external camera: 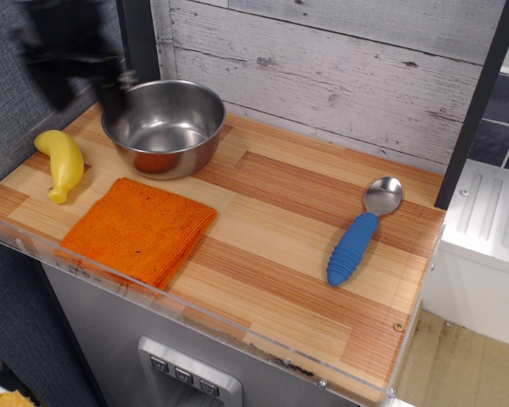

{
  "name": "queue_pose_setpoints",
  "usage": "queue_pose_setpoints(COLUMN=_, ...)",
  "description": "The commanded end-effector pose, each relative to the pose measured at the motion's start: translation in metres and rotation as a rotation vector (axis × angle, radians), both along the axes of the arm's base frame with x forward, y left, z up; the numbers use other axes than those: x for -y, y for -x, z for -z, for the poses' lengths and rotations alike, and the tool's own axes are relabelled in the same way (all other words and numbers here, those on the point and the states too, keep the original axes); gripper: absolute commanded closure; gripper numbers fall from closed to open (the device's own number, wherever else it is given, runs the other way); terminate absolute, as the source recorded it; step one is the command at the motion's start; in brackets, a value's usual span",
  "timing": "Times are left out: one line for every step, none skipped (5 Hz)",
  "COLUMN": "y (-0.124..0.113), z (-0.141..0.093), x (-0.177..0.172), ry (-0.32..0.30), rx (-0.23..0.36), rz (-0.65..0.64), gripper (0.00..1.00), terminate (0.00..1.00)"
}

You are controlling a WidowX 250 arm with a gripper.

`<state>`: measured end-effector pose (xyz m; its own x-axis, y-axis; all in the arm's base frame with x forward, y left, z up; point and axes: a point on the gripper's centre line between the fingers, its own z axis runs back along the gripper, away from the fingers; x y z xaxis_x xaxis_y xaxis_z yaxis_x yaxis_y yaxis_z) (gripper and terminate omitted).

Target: PICK UP THE BANANA AND PUT ON THE ANOTHER SIDE OF THE TABLE

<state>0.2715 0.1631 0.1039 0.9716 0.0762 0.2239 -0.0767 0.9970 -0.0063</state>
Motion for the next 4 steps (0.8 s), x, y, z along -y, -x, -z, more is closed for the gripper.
queue_pose_setpoints(y=0.013, z=0.014, x=-0.038, ry=-0.069, rx=-0.023, rz=-0.062, gripper=0.00, terminate=0.00)
queue_pose_setpoints(y=-0.001, z=0.033, x=-0.038, ry=-0.100, rx=-0.056, rz=-0.047, gripper=0.00, terminate=0.00)
queue_pose_setpoints(y=-0.009, z=0.047, x=-0.041, ry=-0.120, rx=-0.090, rz=-0.041, gripper=0.00, terminate=0.00)
queue_pose_setpoints(y=-0.012, z=0.060, x=-0.043, ry=-0.125, rx=-0.104, rz=-0.050, gripper=0.00, terminate=0.00)
